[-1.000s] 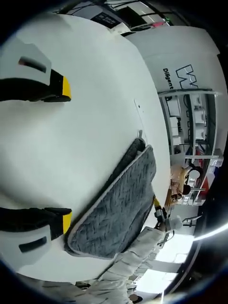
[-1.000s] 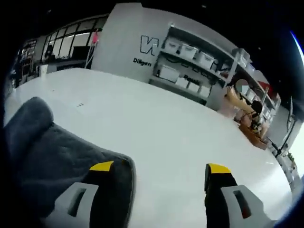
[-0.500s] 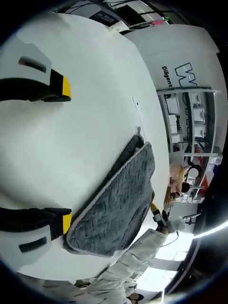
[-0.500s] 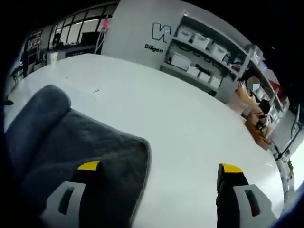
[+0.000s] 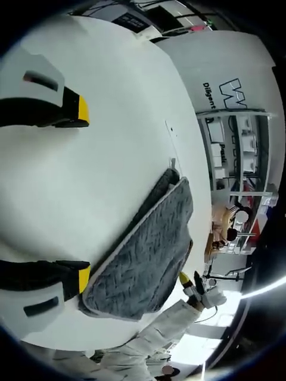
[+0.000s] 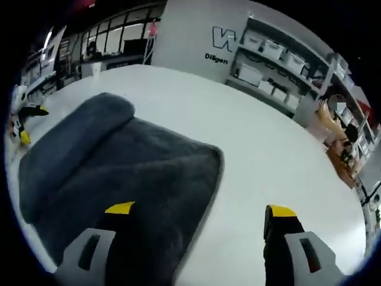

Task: Open the folded towel by lifting each exposed corner and separating the folded layers until the towel lies flat within the target outline without major curled edges

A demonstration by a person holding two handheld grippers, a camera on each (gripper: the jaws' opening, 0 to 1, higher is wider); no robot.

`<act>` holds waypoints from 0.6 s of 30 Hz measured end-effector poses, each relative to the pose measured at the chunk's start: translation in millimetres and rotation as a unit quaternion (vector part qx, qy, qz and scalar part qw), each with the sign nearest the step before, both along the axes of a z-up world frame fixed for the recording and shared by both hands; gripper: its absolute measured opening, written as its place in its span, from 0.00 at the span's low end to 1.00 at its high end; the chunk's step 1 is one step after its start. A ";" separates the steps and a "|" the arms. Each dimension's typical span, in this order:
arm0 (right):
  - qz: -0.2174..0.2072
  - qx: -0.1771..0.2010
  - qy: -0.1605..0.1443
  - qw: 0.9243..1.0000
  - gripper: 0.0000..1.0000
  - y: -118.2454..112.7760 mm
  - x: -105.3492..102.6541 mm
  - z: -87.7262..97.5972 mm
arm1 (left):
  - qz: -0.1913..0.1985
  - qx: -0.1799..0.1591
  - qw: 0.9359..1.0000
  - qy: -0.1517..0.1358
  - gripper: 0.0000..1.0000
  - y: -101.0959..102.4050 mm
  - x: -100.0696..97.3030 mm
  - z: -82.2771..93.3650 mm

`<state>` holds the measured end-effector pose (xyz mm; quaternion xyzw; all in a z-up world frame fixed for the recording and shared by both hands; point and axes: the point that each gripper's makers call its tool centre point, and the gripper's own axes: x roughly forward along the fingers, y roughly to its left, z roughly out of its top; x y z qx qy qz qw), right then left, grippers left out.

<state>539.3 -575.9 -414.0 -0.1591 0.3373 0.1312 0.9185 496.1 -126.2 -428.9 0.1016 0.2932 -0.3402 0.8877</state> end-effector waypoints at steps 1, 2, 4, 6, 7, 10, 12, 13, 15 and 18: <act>0.015 0.006 0.000 1.000 0.89 6.4 -5.5 -1.4 | 0.000 0.001 1.000 -0.001 0.92 0.5 -0.2 0.5; 0.020 0.008 0.000 1.000 0.89 8.5 -6.9 -1.9 | 0.001 0.000 1.000 -0.002 0.92 0.9 -0.2 0.9; 0.033 0.023 0.004 0.999 0.89 16.9 -12.8 -6.4 | 0.003 -0.001 1.000 -0.003 0.91 1.6 -0.3 1.8; 0.059 0.028 0.016 0.998 0.90 27.3 -20.4 -12.5 | 0.004 -0.002 1.000 -0.004 0.91 2.4 -0.1 2.2; 0.072 0.024 0.015 0.997 0.91 33.1 -24.2 -14.2 | 0.005 -0.002 1.000 -0.004 0.91 2.9 0.0 2.1; 0.096 0.027 0.015 0.995 0.92 46.5 -29.9 -18.3 | 0.007 0.000 1.000 -0.004 0.91 3.7 0.2 1.4; 0.115 0.031 0.015 0.993 0.92 52.9 -29.8 -20.2 | 0.006 0.000 1.000 -0.003 0.91 3.3 -0.1 1.1; 0.121 0.034 0.017 0.992 0.92 55.2 -30.3 -20.9 | 0.006 0.000 1.000 -0.003 0.91 3.1 -0.2 0.9; 0.130 0.046 0.014 0.990 0.93 60.0 -30.1 -20.9 | 0.005 0.003 1.000 -0.003 0.91 3.4 0.1 0.7; 0.144 0.068 0.021 0.987 0.92 68.0 -31.5 -24.8 | 0.006 0.003 1.000 -0.003 0.91 3.5 -0.2 0.4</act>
